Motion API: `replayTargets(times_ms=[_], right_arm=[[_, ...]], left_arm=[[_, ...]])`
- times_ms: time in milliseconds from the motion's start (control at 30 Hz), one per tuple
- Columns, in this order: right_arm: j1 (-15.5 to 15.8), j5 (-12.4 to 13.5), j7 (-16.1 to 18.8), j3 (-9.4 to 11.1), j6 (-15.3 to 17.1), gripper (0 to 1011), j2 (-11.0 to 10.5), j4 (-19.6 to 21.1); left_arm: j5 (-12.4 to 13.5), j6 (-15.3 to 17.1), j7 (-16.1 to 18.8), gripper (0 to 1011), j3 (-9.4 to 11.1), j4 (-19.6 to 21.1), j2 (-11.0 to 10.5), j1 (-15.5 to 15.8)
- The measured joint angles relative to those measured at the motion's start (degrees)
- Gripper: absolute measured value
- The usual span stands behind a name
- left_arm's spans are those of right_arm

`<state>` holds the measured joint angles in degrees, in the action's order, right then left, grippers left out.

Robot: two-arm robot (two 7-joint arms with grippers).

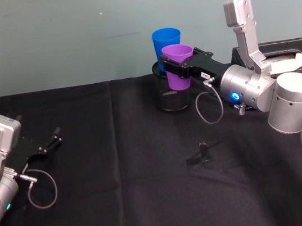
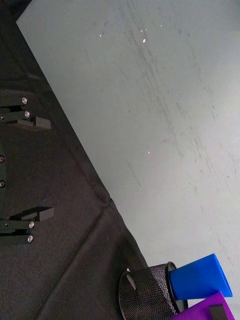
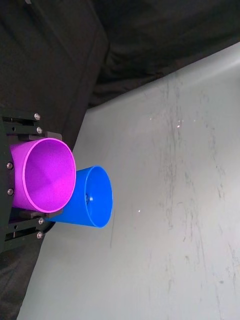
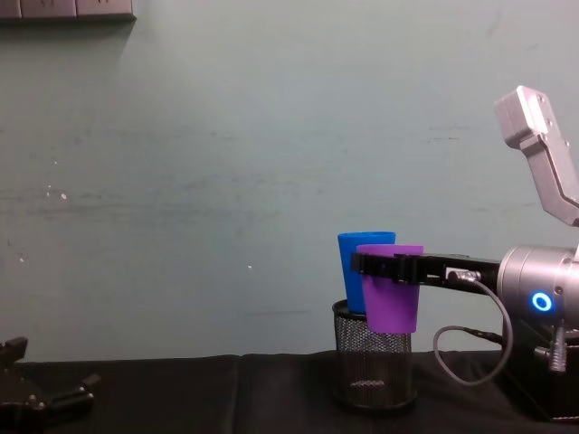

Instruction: Pick up one cup with a gripper and tap it against the other cup.

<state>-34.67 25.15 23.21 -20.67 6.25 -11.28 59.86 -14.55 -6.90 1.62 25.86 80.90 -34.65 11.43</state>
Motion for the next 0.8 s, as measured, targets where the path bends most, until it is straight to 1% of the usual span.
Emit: replayTargets(times_ms=[800], right_arm=[[0.0, 0.0, 0.0, 0.0, 0.0, 741, 0.0, 0.0]], left_arm=[[0.0, 0.0, 0.0, 1000, 0.0, 0.0, 0.0, 0.0]])
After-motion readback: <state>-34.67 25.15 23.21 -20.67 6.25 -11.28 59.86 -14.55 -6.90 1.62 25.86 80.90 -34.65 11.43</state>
